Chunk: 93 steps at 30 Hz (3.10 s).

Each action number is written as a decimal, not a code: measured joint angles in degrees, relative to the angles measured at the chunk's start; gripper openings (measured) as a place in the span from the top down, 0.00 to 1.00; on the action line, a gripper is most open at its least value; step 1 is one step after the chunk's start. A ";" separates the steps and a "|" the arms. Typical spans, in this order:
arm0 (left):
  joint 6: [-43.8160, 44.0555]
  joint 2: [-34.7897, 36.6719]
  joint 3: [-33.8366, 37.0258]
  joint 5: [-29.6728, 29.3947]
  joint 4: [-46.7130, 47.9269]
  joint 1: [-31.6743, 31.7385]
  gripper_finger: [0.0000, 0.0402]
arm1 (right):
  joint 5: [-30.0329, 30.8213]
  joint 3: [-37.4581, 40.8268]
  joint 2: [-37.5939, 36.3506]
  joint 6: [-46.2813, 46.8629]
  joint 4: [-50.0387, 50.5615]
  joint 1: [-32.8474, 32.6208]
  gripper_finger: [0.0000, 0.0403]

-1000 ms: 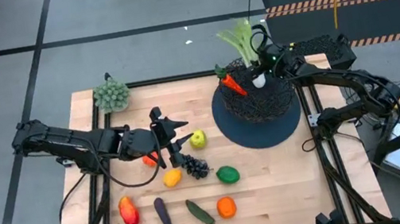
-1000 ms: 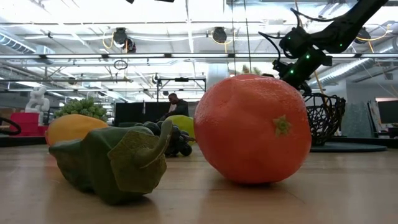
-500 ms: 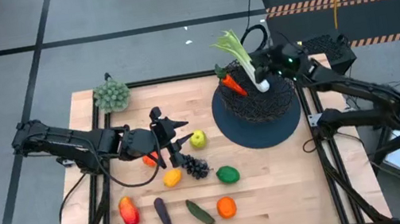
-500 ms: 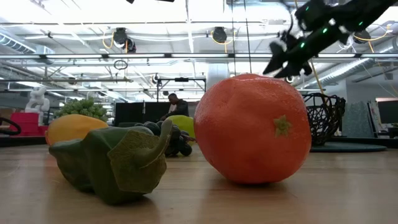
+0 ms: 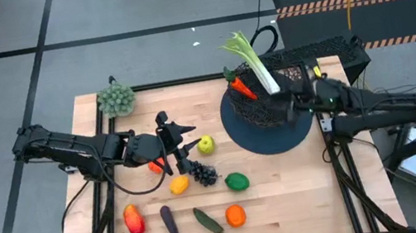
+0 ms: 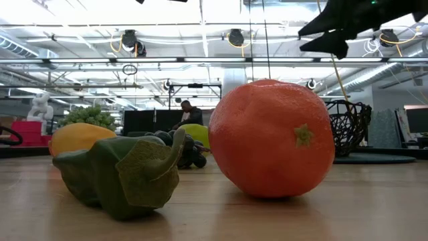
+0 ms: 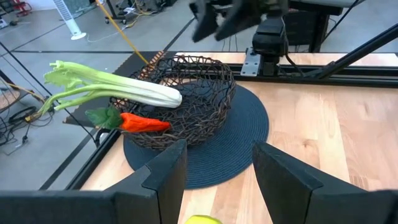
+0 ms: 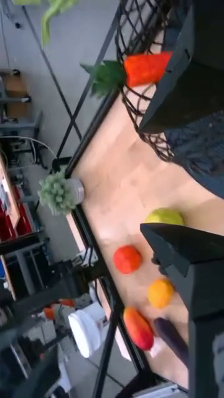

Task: Build produce basket
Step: Put the yellow lemon into the black wire basket

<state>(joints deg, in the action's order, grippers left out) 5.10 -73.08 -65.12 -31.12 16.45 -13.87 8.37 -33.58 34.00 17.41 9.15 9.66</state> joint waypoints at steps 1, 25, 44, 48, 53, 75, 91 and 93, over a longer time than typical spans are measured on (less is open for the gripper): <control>0.14 0.00 0.00 0.00 0.02 0.00 0.54 | 1.14 0.70 -0.19 0.18 -0.85 -2.50 0.40; 8.27 -7.57 -0.09 4.56 13.69 -5.40 0.53 | 8.14 10.81 8.20 -8.89 -20.56 -28.91 0.41; 41.09 -18.72 0.06 0.14 30.13 -18.19 0.16 | 8.10 10.79 8.37 -9.21 -19.50 -28.90 0.41; 43.94 -21.77 0.02 0.08 30.38 -19.03 0.13 | 8.10 10.79 8.37 -9.19 -19.54 -28.90 0.41; 48.05 -26.24 0.02 0.44 33.81 -18.78 0.13 | 8.09 10.79 8.37 -9.15 -19.44 -28.90 0.41; 50.94 -30.34 2.68 4.10 33.43 -17.91 0.41 | 8.07 10.75 9.28 -9.17 -21.54 -28.90 0.41; 17.75 -14.71 -3.06 -5.37 11.21 -12.97 0.40 | 7.99 10.69 28.16 -21.37 -49.95 -29.00 0.41; 12.52 -14.97 -2.95 -1.98 6.36 -11.46 0.40 | 8.05 10.10 30.15 -23.28 -50.64 -29.40 0.40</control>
<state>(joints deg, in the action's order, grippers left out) 17.62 -88.05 -68.08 -33.10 22.81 -25.33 16.43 -23.48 64.14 -5.87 -41.49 -19.74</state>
